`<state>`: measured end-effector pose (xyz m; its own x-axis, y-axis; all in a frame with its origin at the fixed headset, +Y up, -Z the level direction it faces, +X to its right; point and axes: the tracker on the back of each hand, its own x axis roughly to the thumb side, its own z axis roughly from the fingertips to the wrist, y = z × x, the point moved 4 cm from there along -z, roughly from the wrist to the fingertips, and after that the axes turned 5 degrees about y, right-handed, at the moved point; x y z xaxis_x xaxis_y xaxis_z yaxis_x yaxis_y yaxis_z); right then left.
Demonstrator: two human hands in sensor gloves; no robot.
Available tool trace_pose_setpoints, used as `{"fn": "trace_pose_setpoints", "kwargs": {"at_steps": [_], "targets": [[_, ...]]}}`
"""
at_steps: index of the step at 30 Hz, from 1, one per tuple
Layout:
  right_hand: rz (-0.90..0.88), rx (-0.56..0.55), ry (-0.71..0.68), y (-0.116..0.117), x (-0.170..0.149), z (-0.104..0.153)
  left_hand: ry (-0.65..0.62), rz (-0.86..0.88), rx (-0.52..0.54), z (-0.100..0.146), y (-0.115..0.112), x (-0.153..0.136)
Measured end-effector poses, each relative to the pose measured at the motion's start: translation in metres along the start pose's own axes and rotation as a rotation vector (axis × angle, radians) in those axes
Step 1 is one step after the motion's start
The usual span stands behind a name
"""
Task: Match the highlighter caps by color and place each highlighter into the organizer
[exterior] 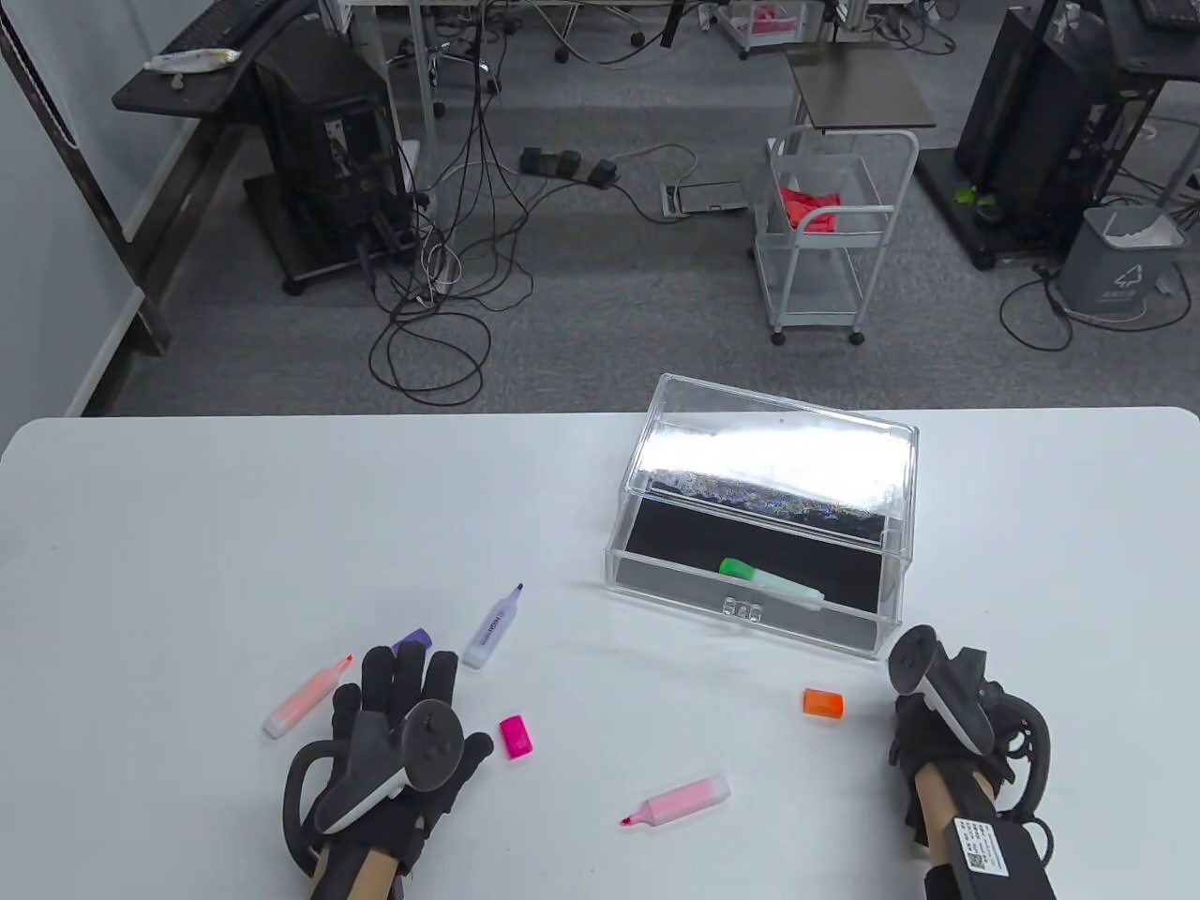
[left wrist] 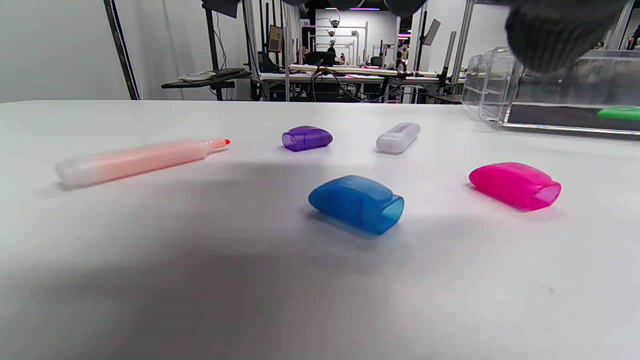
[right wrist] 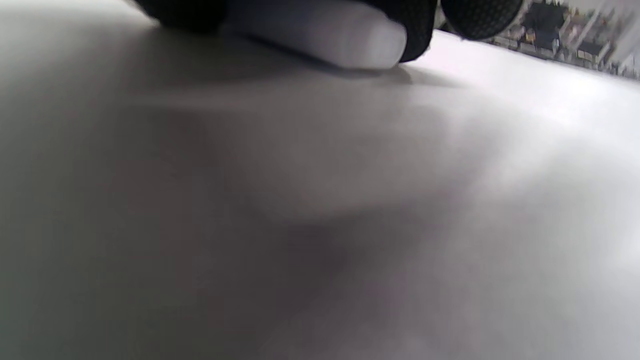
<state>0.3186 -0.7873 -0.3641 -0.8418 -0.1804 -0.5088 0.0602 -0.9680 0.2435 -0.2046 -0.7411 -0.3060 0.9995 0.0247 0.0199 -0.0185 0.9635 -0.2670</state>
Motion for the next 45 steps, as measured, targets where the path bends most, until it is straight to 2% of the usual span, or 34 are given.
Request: {"fn": "trace_pose_setpoints", "kwargs": {"at_steps": [10,12,14,18,22,33,45], "targets": [[0.119,-0.023,-0.023,-0.001,0.004,0.003,0.003,0.009,-0.003,0.0,0.0,-0.001],[0.109,0.004,-0.032,-0.004,0.004,0.005,0.006,0.011,-0.004,0.0,0.0,-0.002],[0.059,0.014,-0.05,-0.01,0.002,0.008,0.008,0.015,-0.003,-0.001,0.0,-0.004],[-0.05,-0.07,-0.108,-0.039,0.0,0.025,0.02,0.02,-0.005,-0.001,0.0,-0.008],[-0.046,-0.111,-0.167,-0.055,0.006,0.041,0.031,0.012,-0.005,-0.002,0.0,-0.01],[-0.092,-0.255,-0.369,-0.103,0.057,0.099,0.029,0.016,-0.004,-0.002,0.0,-0.01],[-0.138,-0.324,-0.563,-0.128,0.135,0.17,0.031,0.013,-0.001,-0.002,0.0,-0.01]]}}
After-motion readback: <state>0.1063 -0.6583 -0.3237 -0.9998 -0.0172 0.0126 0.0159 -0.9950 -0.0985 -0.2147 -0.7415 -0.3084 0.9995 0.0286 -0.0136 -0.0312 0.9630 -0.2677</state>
